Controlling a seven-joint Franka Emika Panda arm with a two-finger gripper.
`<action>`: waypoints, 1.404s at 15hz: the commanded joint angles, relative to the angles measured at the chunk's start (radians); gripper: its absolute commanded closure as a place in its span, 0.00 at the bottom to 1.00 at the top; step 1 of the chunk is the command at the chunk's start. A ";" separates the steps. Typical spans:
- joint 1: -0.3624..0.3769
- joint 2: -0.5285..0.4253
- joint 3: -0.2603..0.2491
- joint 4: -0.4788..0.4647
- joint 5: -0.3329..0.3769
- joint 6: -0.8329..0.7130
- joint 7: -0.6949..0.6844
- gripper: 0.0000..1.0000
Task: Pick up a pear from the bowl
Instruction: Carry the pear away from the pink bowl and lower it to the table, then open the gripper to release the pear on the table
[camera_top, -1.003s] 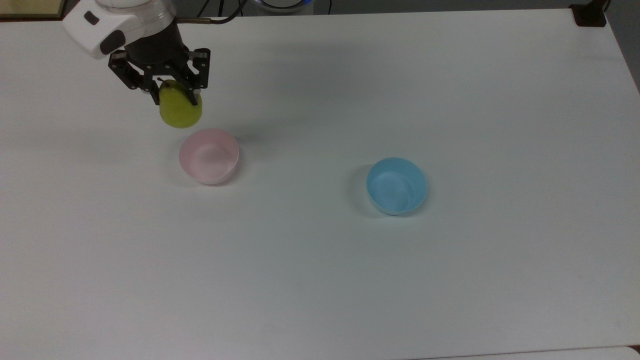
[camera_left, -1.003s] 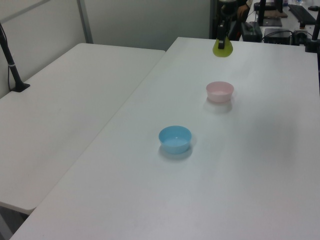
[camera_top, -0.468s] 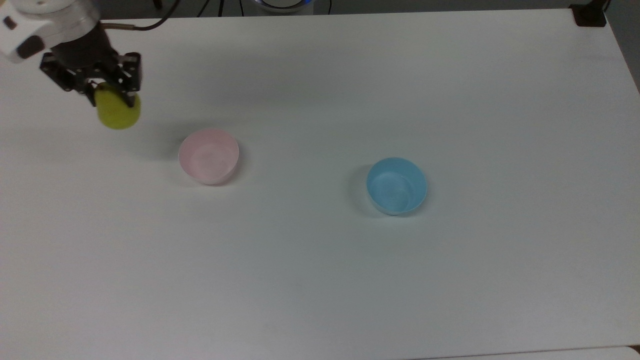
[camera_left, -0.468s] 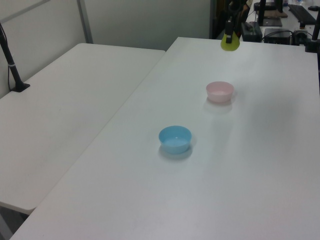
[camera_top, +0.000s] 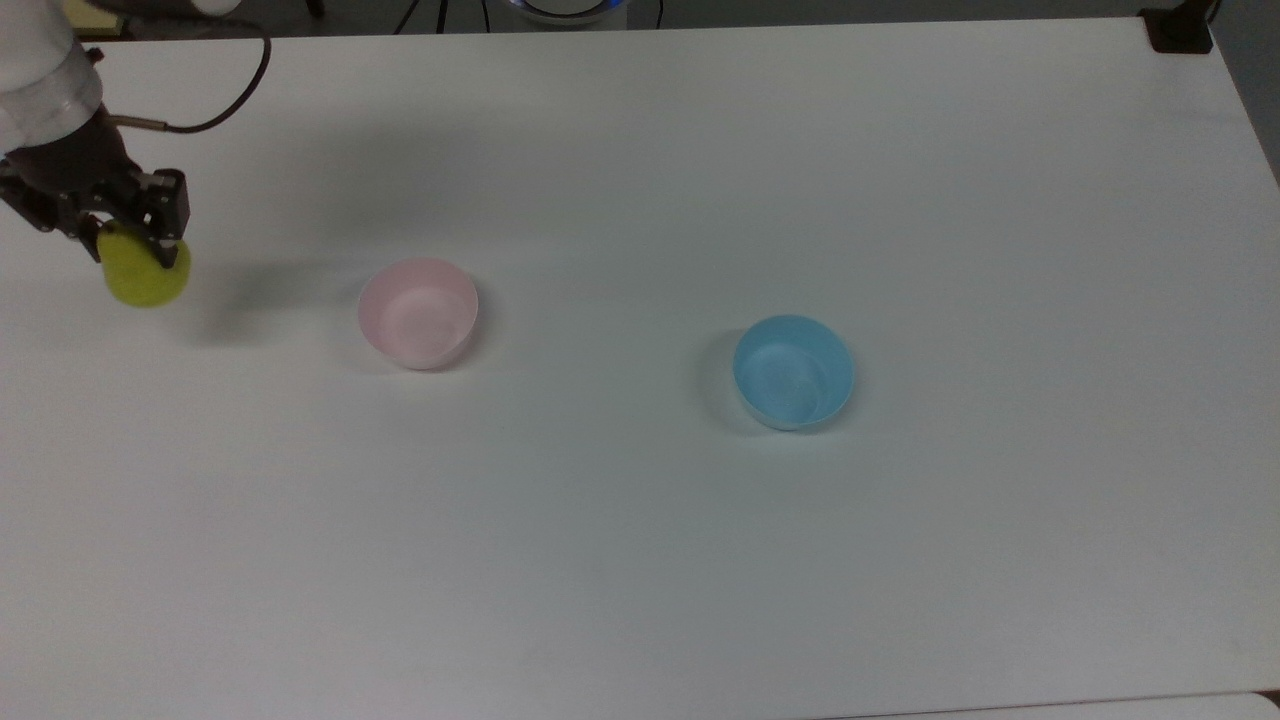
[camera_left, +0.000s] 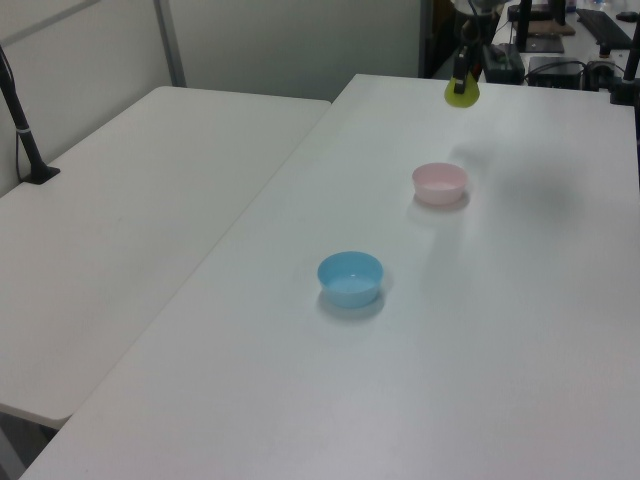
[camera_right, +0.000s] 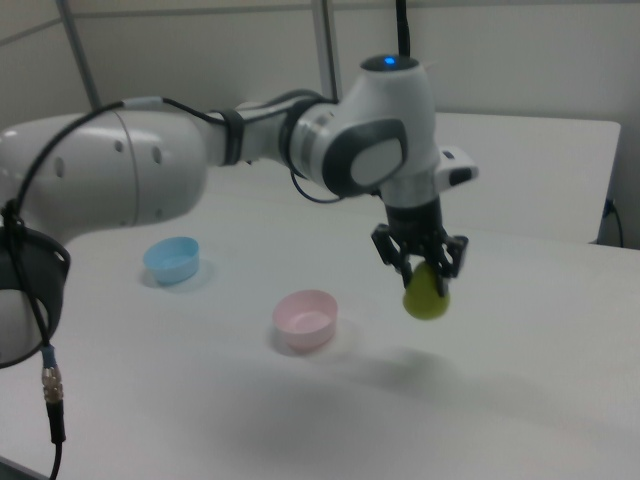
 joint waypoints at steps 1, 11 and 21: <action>-0.032 0.062 0.003 0.024 0.012 0.064 -0.060 1.00; -0.029 0.137 0.000 0.008 0.003 0.074 -0.068 1.00; -0.024 0.130 0.003 -0.005 -0.017 0.072 -0.057 0.00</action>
